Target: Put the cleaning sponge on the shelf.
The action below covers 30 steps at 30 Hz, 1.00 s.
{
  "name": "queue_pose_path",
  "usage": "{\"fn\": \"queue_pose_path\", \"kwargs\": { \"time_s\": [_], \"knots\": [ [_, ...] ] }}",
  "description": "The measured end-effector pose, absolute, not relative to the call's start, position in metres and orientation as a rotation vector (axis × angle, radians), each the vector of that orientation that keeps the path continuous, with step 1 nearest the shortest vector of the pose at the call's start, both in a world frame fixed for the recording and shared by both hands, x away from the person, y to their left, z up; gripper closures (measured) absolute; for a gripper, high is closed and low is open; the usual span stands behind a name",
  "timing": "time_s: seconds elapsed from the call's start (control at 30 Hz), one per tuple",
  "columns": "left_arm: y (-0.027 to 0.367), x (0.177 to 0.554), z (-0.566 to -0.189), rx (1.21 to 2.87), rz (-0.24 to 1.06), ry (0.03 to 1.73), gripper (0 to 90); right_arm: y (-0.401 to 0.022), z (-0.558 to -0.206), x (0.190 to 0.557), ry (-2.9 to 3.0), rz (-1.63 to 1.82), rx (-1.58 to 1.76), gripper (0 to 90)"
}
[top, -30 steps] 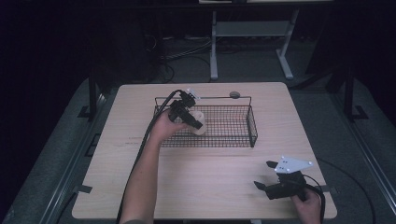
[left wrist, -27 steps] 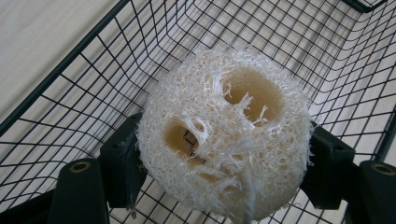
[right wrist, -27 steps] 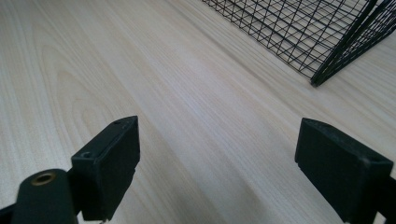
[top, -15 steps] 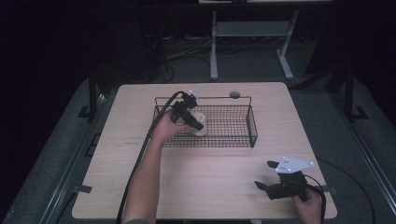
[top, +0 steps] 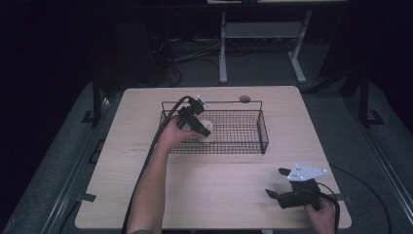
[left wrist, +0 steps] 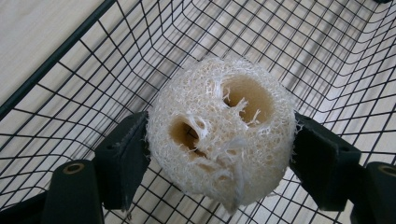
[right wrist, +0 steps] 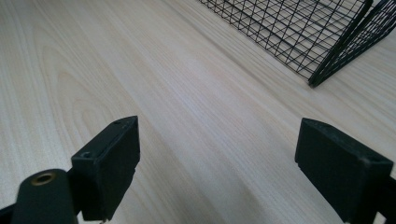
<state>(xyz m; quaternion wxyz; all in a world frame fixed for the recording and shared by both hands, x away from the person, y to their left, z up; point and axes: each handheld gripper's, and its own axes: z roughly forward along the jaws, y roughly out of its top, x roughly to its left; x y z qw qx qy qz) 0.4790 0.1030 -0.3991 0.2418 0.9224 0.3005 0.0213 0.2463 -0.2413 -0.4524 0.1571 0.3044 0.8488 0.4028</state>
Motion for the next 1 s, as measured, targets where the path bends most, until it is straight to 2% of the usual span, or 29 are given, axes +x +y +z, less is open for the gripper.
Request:
{"fn": "queue_pose_path", "kwargs": {
  "time_s": [0.13, 1.0],
  "knots": [
    [0.102, 0.478, -0.4, 2.521, 0.057, 0.825, 21.2, -0.241, -0.452, 0.246, 2.428, 1.154, 0.872, 13.5],
    [0.115, 0.468, -0.384, 2.498, 0.081, 0.81, 19.8, -0.238, -0.452, 0.246, 2.435, 1.151, 0.877, 13.5]
  ]
}}
